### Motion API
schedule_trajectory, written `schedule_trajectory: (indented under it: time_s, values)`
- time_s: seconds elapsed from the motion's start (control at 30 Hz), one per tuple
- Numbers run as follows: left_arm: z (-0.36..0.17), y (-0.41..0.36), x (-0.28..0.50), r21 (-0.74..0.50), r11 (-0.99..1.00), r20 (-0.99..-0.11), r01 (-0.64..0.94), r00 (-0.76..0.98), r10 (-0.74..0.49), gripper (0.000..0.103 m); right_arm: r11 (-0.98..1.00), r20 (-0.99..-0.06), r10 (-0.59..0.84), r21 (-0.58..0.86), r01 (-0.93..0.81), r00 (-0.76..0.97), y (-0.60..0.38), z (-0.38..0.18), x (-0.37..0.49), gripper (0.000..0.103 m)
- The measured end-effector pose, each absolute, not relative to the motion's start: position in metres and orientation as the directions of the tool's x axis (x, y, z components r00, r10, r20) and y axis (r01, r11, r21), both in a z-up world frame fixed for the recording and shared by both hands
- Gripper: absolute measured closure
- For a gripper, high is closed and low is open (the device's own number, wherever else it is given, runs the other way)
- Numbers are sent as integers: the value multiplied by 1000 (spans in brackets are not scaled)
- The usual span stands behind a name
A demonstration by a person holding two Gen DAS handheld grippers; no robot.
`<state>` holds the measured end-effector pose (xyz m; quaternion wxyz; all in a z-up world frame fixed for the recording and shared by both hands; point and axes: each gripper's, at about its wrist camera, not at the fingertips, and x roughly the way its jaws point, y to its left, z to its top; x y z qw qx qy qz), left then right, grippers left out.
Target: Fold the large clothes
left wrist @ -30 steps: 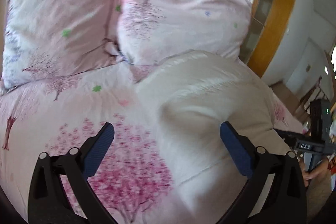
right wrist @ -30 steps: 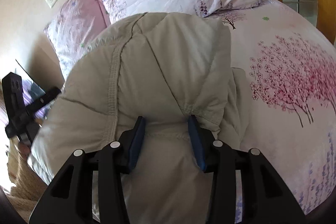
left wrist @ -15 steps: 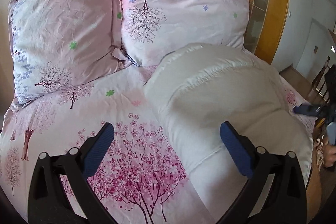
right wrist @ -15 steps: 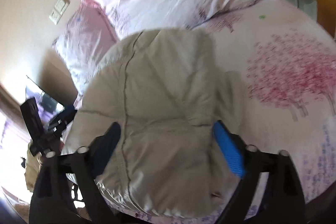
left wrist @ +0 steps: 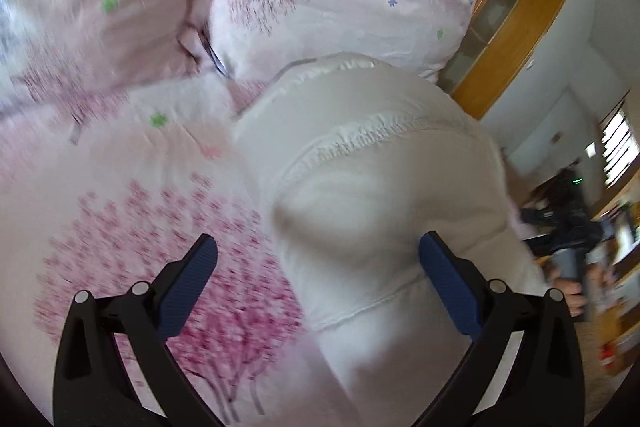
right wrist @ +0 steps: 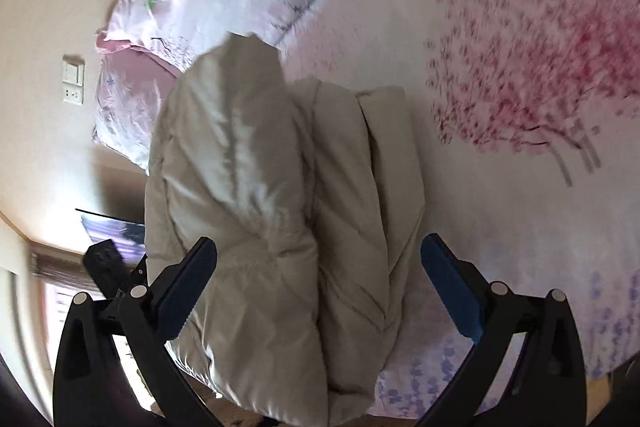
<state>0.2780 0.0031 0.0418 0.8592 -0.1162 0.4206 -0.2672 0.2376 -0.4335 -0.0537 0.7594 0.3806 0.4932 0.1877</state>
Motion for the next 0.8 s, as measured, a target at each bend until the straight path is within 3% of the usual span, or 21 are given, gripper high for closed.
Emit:
schedule_trajectory:
  time_s: [0.43, 0.8]
  values:
    - [16, -8, 291, -679, 644, -567, 353, 306, -765, 2, 592, -577, 762, 804, 43, 294, -412, -73, 271, 1]
    - [-12, 6, 290, -809, 539, -499, 233, 209, -841, 2, 550, -532, 812, 835, -9, 239, -393, -80, 283, 1]
